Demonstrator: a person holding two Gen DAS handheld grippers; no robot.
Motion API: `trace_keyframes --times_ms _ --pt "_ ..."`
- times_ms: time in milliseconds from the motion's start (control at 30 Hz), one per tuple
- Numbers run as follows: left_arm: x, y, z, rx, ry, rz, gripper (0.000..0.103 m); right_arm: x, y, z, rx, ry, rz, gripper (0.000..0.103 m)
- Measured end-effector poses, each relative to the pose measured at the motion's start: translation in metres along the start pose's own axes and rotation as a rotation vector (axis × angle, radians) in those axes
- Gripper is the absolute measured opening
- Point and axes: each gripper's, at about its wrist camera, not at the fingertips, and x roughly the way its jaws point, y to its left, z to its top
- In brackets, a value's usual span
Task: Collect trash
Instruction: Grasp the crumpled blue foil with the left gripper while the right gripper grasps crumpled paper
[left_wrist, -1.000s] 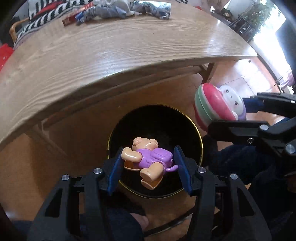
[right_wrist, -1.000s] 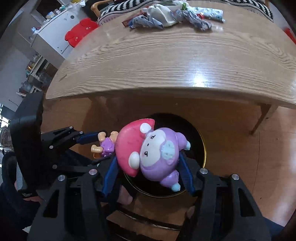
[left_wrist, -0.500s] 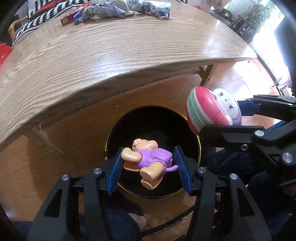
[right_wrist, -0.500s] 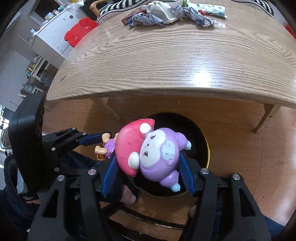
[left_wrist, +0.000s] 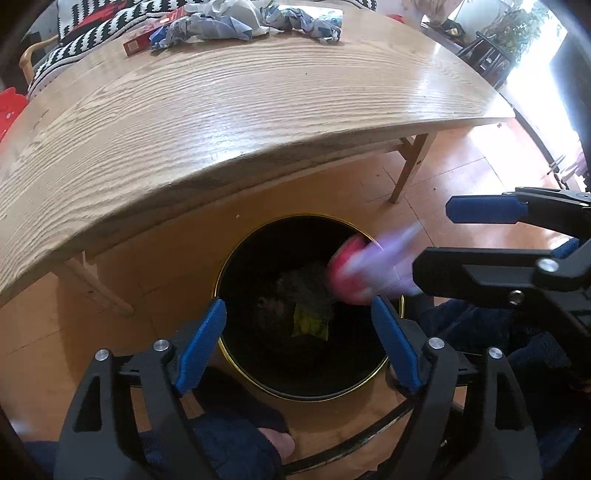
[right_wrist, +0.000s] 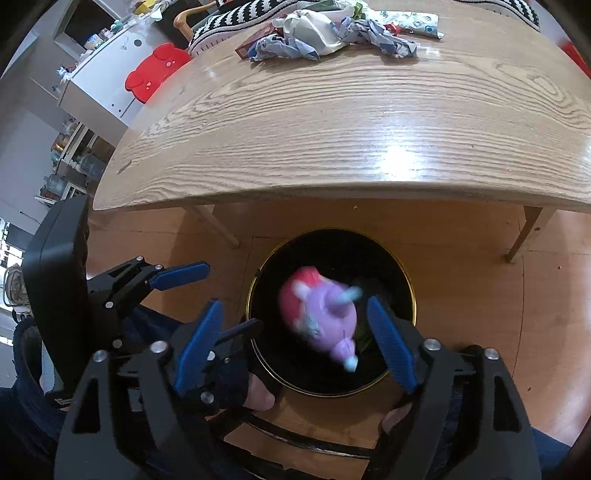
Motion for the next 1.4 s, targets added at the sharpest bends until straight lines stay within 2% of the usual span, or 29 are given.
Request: trace_keyframes --times_ms 500,600,700,867,967,1133,1200,1267,1367,1400 --pt "-0.002 0.0 0.001 0.003 -0.008 -0.008 0.079 -0.004 0.005 0.001 -0.019 -0.019 -0.004 0.08" --pt "-0.012 0.0 0.004 0.01 -0.043 -0.022 0.079 -0.014 0.011 0.004 -0.05 -0.059 -0.016 0.08" --pt "-0.033 0.006 0.015 -0.004 -0.118 -0.05 0.079 -0.036 0.015 0.016 -0.088 -0.142 -0.043 0.08" --pt "-0.057 0.038 0.062 -0.098 -0.203 -0.051 0.085 -0.074 0.004 0.065 -0.083 -0.278 -0.097 0.08" --pt "-0.059 0.063 0.106 -0.205 -0.233 -0.039 0.085 -0.078 -0.009 0.112 -0.097 -0.327 -0.139 0.08" --pt "-0.031 0.091 0.171 -0.376 -0.268 -0.005 0.086 -0.054 -0.042 0.157 -0.069 -0.333 -0.186 0.08" --pt "-0.016 0.092 0.19 -0.38 -0.279 0.024 0.086 -0.045 -0.049 0.164 -0.079 -0.336 -0.205 0.08" --pt "0.001 0.09 0.202 -0.358 -0.284 0.087 0.086 -0.036 -0.052 0.167 -0.097 -0.34 -0.23 0.08" --pt "0.021 0.094 0.214 -0.389 -0.234 0.082 0.088 -0.017 -0.054 0.173 -0.124 -0.309 -0.238 0.08" --pt "0.021 0.093 0.216 -0.391 -0.26 0.097 0.089 -0.012 -0.055 0.174 -0.134 -0.302 -0.241 0.08"
